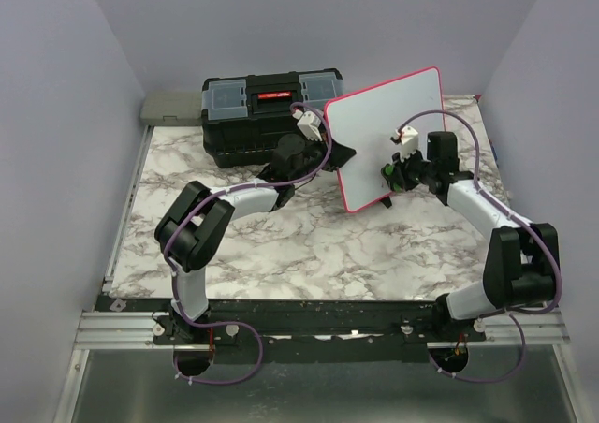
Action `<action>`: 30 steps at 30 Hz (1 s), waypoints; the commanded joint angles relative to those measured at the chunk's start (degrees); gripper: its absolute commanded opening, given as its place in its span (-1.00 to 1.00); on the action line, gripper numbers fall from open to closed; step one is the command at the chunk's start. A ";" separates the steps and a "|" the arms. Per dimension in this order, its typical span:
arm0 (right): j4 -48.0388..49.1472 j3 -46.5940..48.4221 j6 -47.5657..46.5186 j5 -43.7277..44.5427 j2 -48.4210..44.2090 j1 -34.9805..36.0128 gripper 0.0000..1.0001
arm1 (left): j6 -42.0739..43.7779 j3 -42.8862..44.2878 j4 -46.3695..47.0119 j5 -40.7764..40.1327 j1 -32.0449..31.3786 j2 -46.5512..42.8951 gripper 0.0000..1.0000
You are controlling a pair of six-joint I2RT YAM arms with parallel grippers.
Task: Erase the whiteboard
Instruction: Erase the whiteboard at the whiteboard stand.
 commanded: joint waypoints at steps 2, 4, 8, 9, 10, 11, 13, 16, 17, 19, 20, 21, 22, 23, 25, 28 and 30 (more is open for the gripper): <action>5.04 -1.97 1.72 -4.47 -0.89 0.58 -0.99 | -2.84 2.28 8.52 6.68 -1.76 -1.45 -1.00; -0.69 -1.13 -4.11 -9.05 0.08 1.72 -0.99 | -2.92 2.48 8.55 6.69 -1.75 -1.30 -1.00; -15.95 3.10 -16.66 -13.76 4.49 3.95 -0.99 | -3.01 2.84 8.43 6.60 -1.76 -1.19 -1.00; -17.99 3.45 -18.52 -13.34 5.06 4.13 -0.98 | -3.03 2.84 8.39 6.52 -1.79 -1.20 -1.00; -19.13 3.50 -20.07 -12.35 5.62 4.32 -0.99 | -2.99 2.84 8.39 6.59 -1.77 -1.20 -1.00; -20.33 3.60 -21.18 -10.88 5.90 4.39 -0.99 | -3.03 2.84 8.39 6.60 -1.75 -1.26 -1.00; -20.66 3.62 -22.02 -8.13 5.87 4.42 -0.99 | -2.93 2.67 8.39 6.64 -1.75 -1.24 -1.00; -18.57 3.36 -20.33 -2.99 5.23 4.41 -0.99 | -2.94 2.47 8.56 6.77 -1.71 -1.19 -1.00; -18.23 3.45 -19.67 -1.52 5.40 4.42 -0.99 | -3.01 2.35 8.73 6.79 -1.71 -1.13 -1.00; -17.84 3.61 -19.02 1.70 5.81 4.37 -0.99 | -3.09 2.29 8.92 7.00 -1.67 -1.11 -1.00; -17.24 3.69 -18.18 3.15 5.97 4.33 -0.98 | -3.18 2.22 9.00 7.03 -1.69 -1.11 -1.00; -16.74 3.83 -17.16 3.71 6.08 4.01 -0.98 | -3.20 2.21 9.07 7.09 -1.60 -1.19 -1.00; -15.57 3.97 -15.85 4.29 5.97 3.67 -0.99 | -3.15 2.17 9.09 7.20 -1.62 -1.16 -1.00; -14.14 3.94 -14.03 5.23 5.63 3.38 -0.99 | -3.13 2.06 9.17 7.28 -1.57 -1.20 -1.00; -10.48 3.25 -10.92 7.74 4.35 3.03 -0.99 | -3.29 2.02 9.42 7.39 -1.48 -1.29 -1.00; -4.38 1.63 -6.36 10.24 1.80 2.79 -0.99 | -3.56 2.03 9.53 7.69 -1.42 -1.04 -1.00; -1.56 0.64 -3.50 10.13 0.45 2.63 -0.99 | -3.89 2.16 9.70 7.94 -1.40 -0.70 -1.00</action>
